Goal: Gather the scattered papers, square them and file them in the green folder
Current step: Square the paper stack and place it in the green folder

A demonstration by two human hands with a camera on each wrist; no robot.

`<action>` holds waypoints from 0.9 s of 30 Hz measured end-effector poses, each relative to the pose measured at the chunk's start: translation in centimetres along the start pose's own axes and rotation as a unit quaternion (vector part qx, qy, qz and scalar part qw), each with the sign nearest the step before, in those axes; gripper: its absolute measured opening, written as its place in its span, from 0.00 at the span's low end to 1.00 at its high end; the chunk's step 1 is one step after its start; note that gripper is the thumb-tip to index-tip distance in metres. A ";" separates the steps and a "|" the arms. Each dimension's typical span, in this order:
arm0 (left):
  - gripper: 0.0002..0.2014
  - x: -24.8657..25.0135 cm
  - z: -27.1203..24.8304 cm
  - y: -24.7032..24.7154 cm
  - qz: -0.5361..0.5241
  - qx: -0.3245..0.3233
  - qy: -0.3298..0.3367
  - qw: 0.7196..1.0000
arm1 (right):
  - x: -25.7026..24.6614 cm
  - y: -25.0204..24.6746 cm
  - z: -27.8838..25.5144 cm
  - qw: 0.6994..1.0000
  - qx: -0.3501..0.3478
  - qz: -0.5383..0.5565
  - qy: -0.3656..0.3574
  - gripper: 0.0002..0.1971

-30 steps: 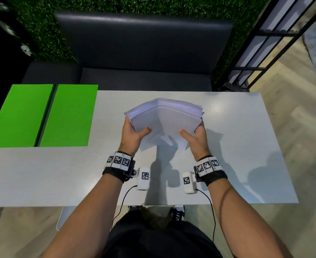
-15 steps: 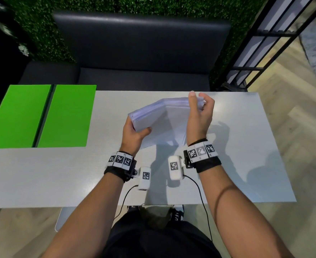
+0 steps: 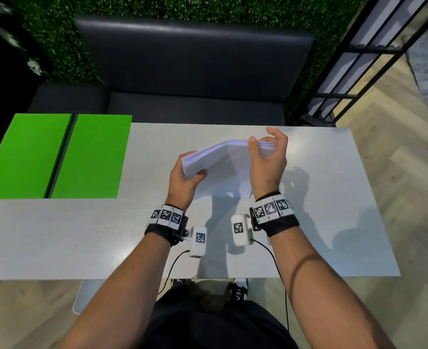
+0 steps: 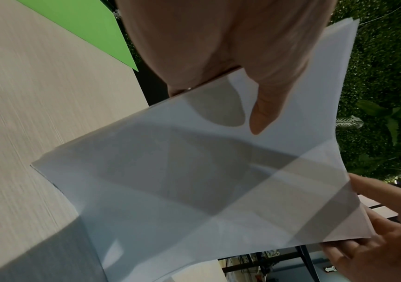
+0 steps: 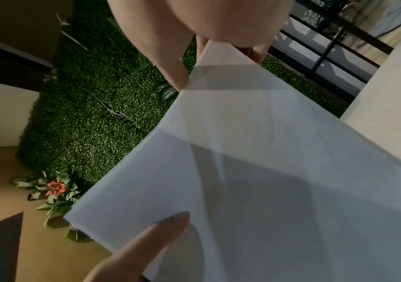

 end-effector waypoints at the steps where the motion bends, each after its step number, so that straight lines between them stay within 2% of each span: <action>1: 0.23 -0.1 0.0 0.0 0.002 0.001 0.000 1.000 | -0.1 0.0 -0.1 1.000 -0.002 0.002 0.001 0.18; 4: 0.20 -0.2 0.1 0.0 0.003 0.006 0.001 1.000 | 0.2 -0.2 0.2 0.999 -0.028 0.019 0.009 0.25; 7: 0.18 -0.3 0.4 0.0 0.008 0.010 -0.002 1.000 | 1.9 -0.5 0.6 0.994 -0.102 0.031 0.009 0.37; 10: 0.19 -0.6 0.9 -0.2 0.024 0.010 0.000 1.000 | 5.6 -0.3 0.7 0.980 -0.181 0.011 0.080 0.45; 12: 0.21 -0.9 1.1 0.0 0.033 0.004 0.000 0.999 | 7.3 -0.1 0.4 0.973 -0.200 -0.028 0.107 0.43; 15: 0.19 -1.6 0.9 0.2 0.015 0.007 -0.017 1.000 | 8.2 0.0 0.2 0.976 -0.177 -0.038 0.120 0.33; 17: 0.18 -1.8 0.7 0.1 0.006 0.013 -0.022 1.000 | 8.2 -0.1 0.1 0.981 -0.155 -0.027 0.113 0.25; 22: 0.19 -1.2 0.2 0.2 -0.020 0.002 -0.012 1.000 | 7.4 -0.4 -0.9 0.991 -0.111 0.005 0.076 0.18; 24: 0.17 -1.3 -0.2 0.2 -0.027 0.002 -0.012 1.000 | 6.8 -0.7 -1.4 0.993 -0.089 0.039 0.065 0.19; 27: 0.18 -2.3 -0.7 -0.2 -0.022 0.007 -0.024 0.999 | 7.6 -1.1 -2.0 0.991 -0.096 0.050 0.073 0.28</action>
Point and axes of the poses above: each hand's wrist, its own z-axis towards the middle knuckle, its own y-axis out of the palm, x = y × z, the point moved 7 cm from there along z, towards the middle knuckle, and after that the axes turned 12 degrees about x, right-handed, at the moved point
